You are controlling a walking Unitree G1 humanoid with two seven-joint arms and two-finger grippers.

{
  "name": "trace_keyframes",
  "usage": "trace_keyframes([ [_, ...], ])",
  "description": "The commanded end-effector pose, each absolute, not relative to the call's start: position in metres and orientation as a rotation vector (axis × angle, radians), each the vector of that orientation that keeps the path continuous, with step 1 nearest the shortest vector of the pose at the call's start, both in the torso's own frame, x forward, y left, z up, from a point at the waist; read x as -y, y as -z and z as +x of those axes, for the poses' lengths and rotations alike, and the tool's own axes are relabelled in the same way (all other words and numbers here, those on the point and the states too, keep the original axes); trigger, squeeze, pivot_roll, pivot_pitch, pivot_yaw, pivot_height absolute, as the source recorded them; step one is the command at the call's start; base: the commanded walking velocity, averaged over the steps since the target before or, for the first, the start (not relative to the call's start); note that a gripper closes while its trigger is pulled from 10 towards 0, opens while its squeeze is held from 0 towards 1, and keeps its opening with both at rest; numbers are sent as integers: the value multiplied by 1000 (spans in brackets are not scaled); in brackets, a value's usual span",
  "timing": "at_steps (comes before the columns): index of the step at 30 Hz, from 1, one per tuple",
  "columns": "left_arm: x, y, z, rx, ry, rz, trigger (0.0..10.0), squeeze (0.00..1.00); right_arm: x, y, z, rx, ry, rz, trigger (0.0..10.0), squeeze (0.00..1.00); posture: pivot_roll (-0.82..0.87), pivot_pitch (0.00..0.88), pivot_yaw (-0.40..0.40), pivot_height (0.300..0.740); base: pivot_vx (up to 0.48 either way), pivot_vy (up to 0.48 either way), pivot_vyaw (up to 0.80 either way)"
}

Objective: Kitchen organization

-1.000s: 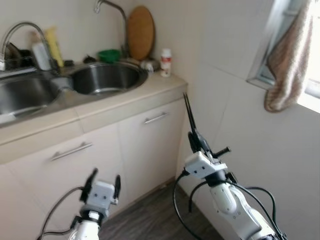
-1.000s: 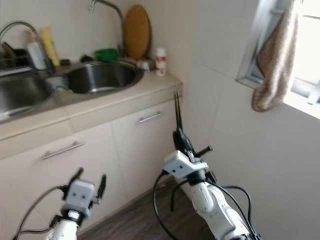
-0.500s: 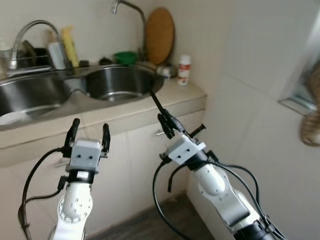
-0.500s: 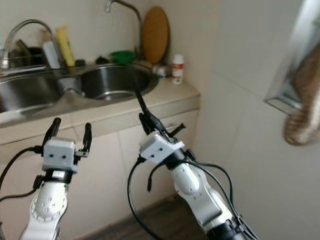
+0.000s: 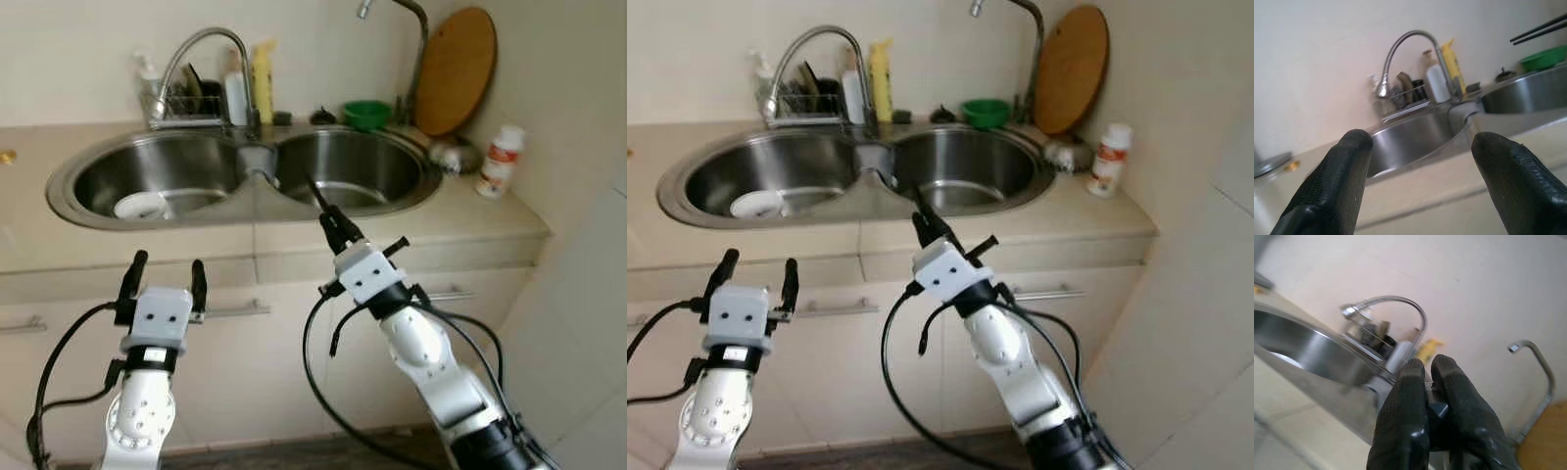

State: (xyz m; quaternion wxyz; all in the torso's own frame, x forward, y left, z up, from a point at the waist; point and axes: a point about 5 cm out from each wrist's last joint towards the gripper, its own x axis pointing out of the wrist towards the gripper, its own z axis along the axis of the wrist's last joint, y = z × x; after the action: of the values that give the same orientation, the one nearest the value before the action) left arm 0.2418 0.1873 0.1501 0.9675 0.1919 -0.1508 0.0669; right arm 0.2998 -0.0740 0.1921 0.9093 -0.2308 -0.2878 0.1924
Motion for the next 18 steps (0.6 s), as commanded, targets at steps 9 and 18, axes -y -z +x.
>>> trace_keyframes([
  [9,-188,-175,250,379,-136,396,10000,0,91,-203,313,573,-299,-439,10000,0,8,0,3,740,326,0,0],
  [18,-183,-176,252,381,-129,387,10000,0,93,-199,326,468,-325,-398,10000,0,5,0,2,740,324,0,0],
])
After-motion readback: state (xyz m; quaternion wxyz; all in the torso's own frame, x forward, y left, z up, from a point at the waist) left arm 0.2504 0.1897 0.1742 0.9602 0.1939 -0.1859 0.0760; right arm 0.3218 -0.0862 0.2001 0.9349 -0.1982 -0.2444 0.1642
